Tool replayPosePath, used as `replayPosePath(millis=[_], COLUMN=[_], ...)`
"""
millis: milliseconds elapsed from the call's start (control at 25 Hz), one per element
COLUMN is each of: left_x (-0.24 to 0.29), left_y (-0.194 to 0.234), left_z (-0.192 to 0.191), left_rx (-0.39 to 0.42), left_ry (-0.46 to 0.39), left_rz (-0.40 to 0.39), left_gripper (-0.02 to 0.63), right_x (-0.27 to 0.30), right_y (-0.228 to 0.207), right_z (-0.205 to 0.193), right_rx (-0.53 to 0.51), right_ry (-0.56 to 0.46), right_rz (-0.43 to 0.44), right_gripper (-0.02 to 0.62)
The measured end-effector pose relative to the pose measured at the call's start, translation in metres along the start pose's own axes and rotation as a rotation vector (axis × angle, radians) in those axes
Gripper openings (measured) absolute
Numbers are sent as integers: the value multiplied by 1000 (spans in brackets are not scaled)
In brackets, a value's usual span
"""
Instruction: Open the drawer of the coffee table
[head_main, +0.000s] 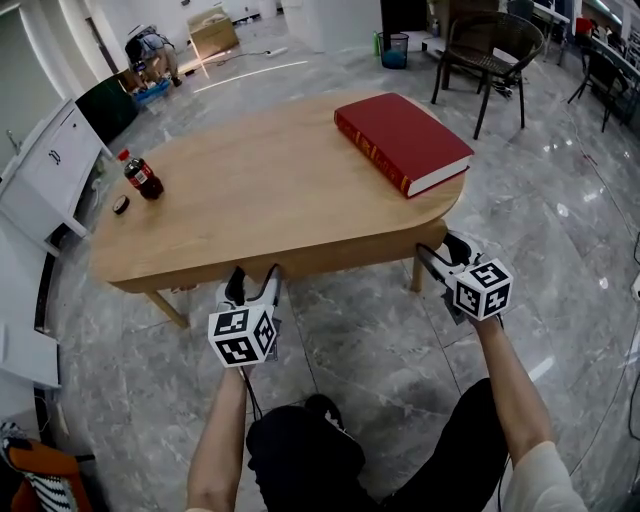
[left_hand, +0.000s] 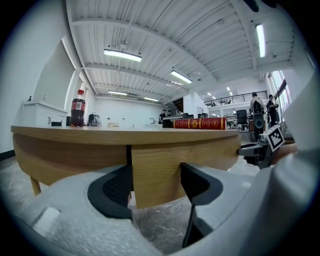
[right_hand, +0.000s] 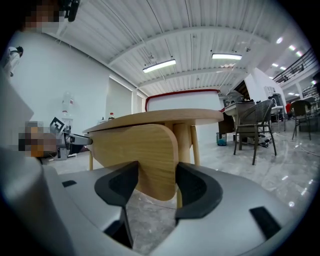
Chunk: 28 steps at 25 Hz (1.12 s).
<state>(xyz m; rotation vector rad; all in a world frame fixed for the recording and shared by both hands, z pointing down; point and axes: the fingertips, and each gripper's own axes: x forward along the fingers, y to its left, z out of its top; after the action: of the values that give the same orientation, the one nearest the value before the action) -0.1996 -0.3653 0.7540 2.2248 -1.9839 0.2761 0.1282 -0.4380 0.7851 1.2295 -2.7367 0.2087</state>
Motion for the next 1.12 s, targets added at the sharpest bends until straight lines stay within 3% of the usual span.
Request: replayPosePath(millis=[1120], left_x=[-42], left_y=[-14], left_z=[-9], left_rx=[-18], left_ry=[17], left_rz=[-15], left_gripper=[304], right_x=[-40], right_y=[22], right_z=[-8], right_rx=[6], right_ry=[-2], right_rz=[10], right_gripper=[252])
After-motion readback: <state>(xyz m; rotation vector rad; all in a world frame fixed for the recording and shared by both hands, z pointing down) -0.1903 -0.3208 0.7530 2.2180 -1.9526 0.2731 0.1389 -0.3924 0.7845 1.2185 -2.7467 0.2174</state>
